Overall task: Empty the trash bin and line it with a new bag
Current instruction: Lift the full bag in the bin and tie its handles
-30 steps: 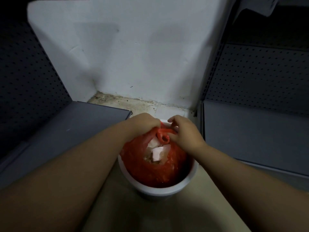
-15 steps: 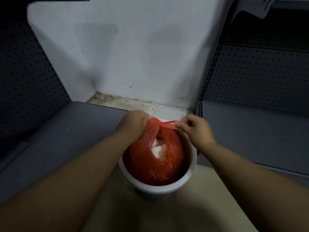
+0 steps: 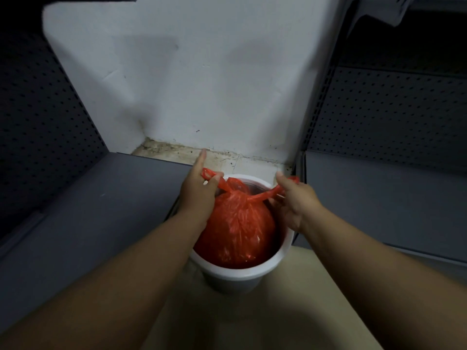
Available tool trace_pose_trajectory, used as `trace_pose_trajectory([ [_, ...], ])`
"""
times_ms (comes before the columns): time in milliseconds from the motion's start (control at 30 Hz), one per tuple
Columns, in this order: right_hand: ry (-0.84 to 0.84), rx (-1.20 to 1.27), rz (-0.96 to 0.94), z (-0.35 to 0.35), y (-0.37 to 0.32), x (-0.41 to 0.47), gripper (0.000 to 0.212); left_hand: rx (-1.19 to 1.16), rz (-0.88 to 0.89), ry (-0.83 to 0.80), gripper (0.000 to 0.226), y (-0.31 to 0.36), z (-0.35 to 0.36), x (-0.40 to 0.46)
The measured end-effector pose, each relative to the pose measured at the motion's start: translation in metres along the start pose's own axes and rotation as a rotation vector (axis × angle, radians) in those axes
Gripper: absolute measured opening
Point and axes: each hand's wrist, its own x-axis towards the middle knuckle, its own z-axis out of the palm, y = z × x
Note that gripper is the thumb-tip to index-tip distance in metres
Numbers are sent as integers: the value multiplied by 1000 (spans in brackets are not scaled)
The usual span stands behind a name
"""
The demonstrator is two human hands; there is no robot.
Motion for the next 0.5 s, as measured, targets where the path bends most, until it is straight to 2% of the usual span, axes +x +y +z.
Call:
trace_pose_trajectory([
  [67,-13,78,71,7,5,-5,20,-60,-97,25,72,0,2,-4],
  [167,31,123,87,15,15,-7,16,20,-134,8,31,0,5,-8],
  [233,72,128,62,20,19,-4,11,16,-154,-10,22,-3,6,-10],
  [300,78,164,40,24,20,-3,16,-48,-152,-40,33,-8,8,-8],
  [433,45,488,52,25,13,-6,40,-165,-150,-134,47,-14,7,-5],
  [500,56,401,25,23,14,-5,45,-184,-179,-168,47,-15,3,-4],
])
